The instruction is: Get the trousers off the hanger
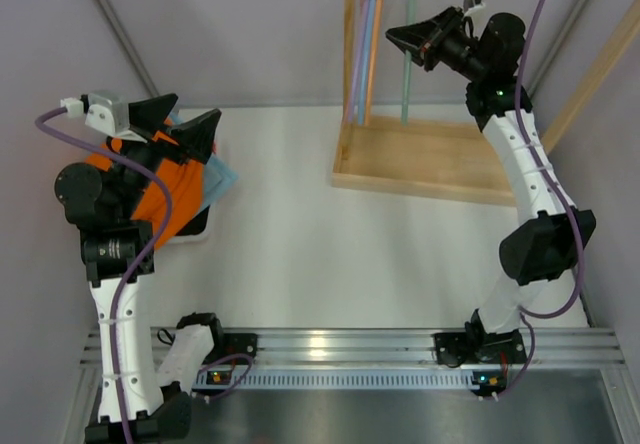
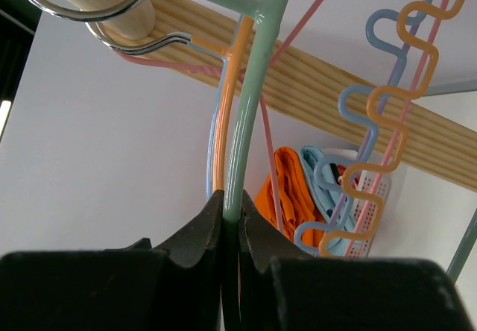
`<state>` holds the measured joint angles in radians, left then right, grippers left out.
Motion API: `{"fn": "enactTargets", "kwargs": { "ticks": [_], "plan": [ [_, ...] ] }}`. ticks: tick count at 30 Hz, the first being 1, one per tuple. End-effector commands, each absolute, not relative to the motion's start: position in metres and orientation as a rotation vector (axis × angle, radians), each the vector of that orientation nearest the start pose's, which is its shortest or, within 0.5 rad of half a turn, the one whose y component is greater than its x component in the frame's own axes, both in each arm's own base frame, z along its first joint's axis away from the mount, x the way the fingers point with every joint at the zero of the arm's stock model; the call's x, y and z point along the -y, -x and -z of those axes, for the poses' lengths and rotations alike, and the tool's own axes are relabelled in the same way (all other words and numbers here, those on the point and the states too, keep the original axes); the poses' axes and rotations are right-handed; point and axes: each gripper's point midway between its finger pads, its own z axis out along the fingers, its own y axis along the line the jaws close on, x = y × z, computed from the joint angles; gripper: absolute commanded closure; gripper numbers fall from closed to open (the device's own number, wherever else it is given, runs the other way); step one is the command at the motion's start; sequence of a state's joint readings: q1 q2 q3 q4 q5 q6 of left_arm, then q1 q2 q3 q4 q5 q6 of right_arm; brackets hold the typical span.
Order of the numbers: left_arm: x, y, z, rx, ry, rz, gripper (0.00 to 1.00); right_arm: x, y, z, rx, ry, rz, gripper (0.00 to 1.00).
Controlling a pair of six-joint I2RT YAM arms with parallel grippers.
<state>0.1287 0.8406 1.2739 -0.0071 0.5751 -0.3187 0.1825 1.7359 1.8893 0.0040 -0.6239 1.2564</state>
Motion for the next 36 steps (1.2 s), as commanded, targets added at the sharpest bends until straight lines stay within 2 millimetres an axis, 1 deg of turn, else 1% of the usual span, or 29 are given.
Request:
{"fn": "enactTargets", "kwargs": {
  "ticks": [1, 3, 5, 6, 8, 9, 11, 12, 13, 14, 15, 16, 17, 19, 20, 21, 22, 23, 25, 26, 27, 28, 29, 30, 31, 32, 33, 35, 36],
  "plan": [
    [0.073, -0.262, -0.524, -1.187, -0.260, 0.479, 0.01, -0.231, -0.449, -0.520, -1.535, -0.183, -1.578, 1.00],
    [0.072, -0.263, -0.526, -1.183, -0.261, 0.468, 0.01, -0.234, -0.446, -0.520, -1.536, -0.171, -1.579, 0.98],
    [0.069, -0.268, -0.517, -1.225, -0.241, 0.467, 0.01, -0.232, -0.442, -0.522, -1.535, -0.162, -1.568, 0.87],
    [0.069, -0.269, -0.516, -1.233, -0.240, 0.465, 0.01, -0.231, -0.441, -0.520, -1.539, -0.159, -1.562, 0.76],
    [0.066, -0.276, -0.509, -1.269, -0.225, 0.464, 0.01, -0.225, -0.434, -0.527, -1.526, -0.150, -1.549, 0.63],
    [0.065, -0.277, -0.509, -1.277, -0.215, 0.464, 0.01, -0.220, -0.434, -0.525, -1.527, -0.156, -1.537, 0.47],
    [0.065, -0.281, -0.504, -1.300, -0.212, 0.472, 0.01, -0.211, -0.425, -0.530, -1.516, -0.153, -1.521, 0.32],
    [0.065, -0.284, -0.502, -1.308, -0.213, 0.475, 0.01, -0.202, -0.427, -0.528, -1.522, -0.172, -1.503, 0.23],
    [0.065, -0.287, -0.501, -1.312, -0.211, 0.476, 0.01, -0.197, -0.428, -0.522, -1.533, -0.187, -1.490, 0.19],
    [0.065, -0.289, -0.499, -1.319, -0.210, 0.477, 0.01, -0.192, -0.421, -0.527, -1.522, -0.181, -1.481, 0.14],
    [0.065, -0.292, -0.497, -1.326, -0.215, 0.474, 0.01, -0.182, -0.421, -0.525, -1.523, -0.200, -1.465, 0.05],
    [0.064, -0.298, -0.492, -1.344, -0.209, 0.476, 0.01, -0.177, -0.421, -0.519, -1.534, -0.211, -1.448, 0.04],
    [0.063, -0.302, -0.488, -1.355, -0.208, 0.477, 0.01, -0.172, -0.414, -0.522, -1.530, -0.205, -1.436, 0.02],
    [0.064, -0.315, -0.476, -1.401, -0.215, 0.491, 0.01, -0.159, -0.414, -0.508, -1.562, -0.234, -1.394, 0.01],
    [0.064, -0.321, -0.471, -1.426, -0.216, 0.497, 0.01, -0.154, -0.405, -0.512, -1.550, -0.220, -1.372, 0.01],
    [0.065, -0.324, -0.470, -1.455, -0.211, 0.506, 0.01, -0.145, -0.407, -0.502, -1.565, -0.235, -1.334, 0.01],
    [0.063, -0.340, -0.459, -1.502, -0.194, 0.512, 0.01, -0.139, -0.404, -0.494, -1.589, -0.224, -1.281, 0.01],
    [0.069, -0.343, -0.462, -1.508, -0.214, 0.512, 0.01, -0.121, -0.398, -0.497, -1.573, -0.236, -1.225, 0.01],
    [0.070, -0.356, -0.448, -1.574, -0.195, 0.479, 0.01, -0.109, -0.392, -0.477, -1.615, -0.238, -1.157, 0.01],
    [0.082, -0.369, -0.434, -1.616, -0.234, 0.462, 0.01, -0.104, -0.381, -0.479, -1.614, -0.223, -1.130, 0.01],
    [0.093, -0.372, -0.436, -1.620, -0.267, 0.455, 0.01, -0.090, -0.379, -0.468, -1.633, -0.247, -1.093, 0.01],
    [0.096, -0.377, -0.427, -1.659, -0.264, 0.416, 0.01, -0.087, -0.366, -0.464, -1.653, -0.208, -1.061, 0.01],
    [0.118, -0.387, -0.410, -1.703, -0.328, 0.415, 0.01, -0.081, -0.361, -0.459, -1.667, -0.201, -1.030, 0.01],
    [0.125, -0.391, -0.411, -1.709, -0.338, 0.402, 0.01, -0.071, -0.358, -0.449, -1.687, -0.208, -0.994, 0.01],
    [0.135, -0.395, -0.401, -1.740, -0.355, 0.398, 0.01, -0.067, -0.351, -0.443, -1.701, -0.145, -0.929, 0.01],
    [0.149, -0.397, -0.395, -1.759, -0.377, 0.379, 0.01, -0.066, -0.340, -0.443, -1.705, -0.108, -0.890, 0.01],
    [0.158, -0.405, -0.386, -1.782, -0.386, 0.374, 0.01, -0.064, -0.331, -0.427, -1.766, -0.113, -0.865, 0.01],
    [0.172, -0.409, -0.373, -1.813, -0.422, 0.333, 0.01, -0.064, -0.314, -0.421, -1.772, 0.006, -0.769, 0.01],
    [0.179, -0.415, -0.359, -1.849, -0.434, 0.326, 0.01, -0.063, -0.306, -0.404, -1.826, 0.003, -0.754, 0.00]
  ]
}}
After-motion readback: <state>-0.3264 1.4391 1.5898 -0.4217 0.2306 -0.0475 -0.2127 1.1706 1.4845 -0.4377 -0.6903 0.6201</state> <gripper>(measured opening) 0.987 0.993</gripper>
